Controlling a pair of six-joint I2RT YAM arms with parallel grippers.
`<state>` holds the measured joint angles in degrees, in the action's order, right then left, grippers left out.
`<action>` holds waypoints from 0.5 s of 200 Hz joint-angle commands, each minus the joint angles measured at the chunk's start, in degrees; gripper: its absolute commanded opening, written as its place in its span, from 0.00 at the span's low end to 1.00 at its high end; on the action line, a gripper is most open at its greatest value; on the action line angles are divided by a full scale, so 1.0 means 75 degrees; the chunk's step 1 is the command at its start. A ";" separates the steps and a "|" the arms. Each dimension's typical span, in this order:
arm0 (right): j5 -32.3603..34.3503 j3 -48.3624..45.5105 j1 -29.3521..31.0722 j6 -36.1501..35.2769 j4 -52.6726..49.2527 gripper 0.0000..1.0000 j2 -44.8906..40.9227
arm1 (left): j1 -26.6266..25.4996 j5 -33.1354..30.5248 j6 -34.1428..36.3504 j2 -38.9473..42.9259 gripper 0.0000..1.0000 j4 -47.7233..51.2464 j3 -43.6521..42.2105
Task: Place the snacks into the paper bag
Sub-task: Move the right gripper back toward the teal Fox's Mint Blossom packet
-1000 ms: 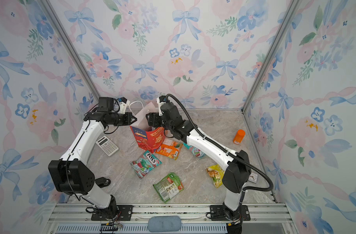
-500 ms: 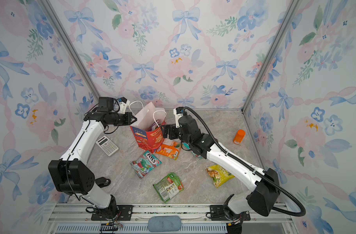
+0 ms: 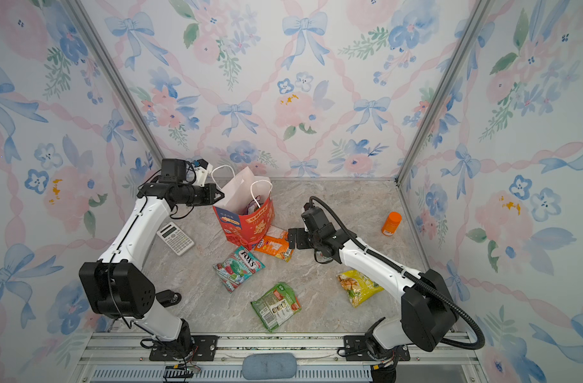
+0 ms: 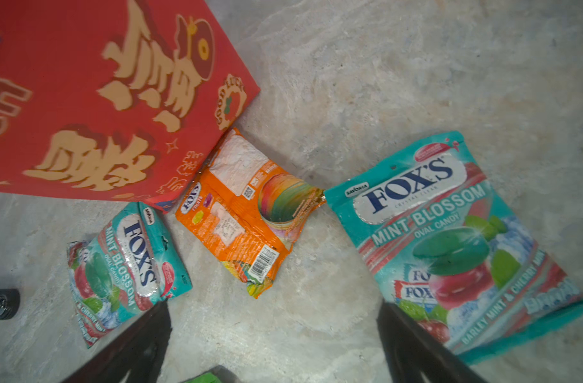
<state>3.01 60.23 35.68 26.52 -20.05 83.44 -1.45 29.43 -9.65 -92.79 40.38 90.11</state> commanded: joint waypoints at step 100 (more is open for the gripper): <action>-0.0380 0.0114 -0.2477 -0.0565 -0.0050 0.97 0.1392 | 0.0024 -0.0019 -0.0043 0.0154 0.00 0.0217 -0.0166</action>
<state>0.84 58.65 18.24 24.12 -19.94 91.02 -1.45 29.43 -9.65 -92.77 40.38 90.11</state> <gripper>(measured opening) 0.967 0.047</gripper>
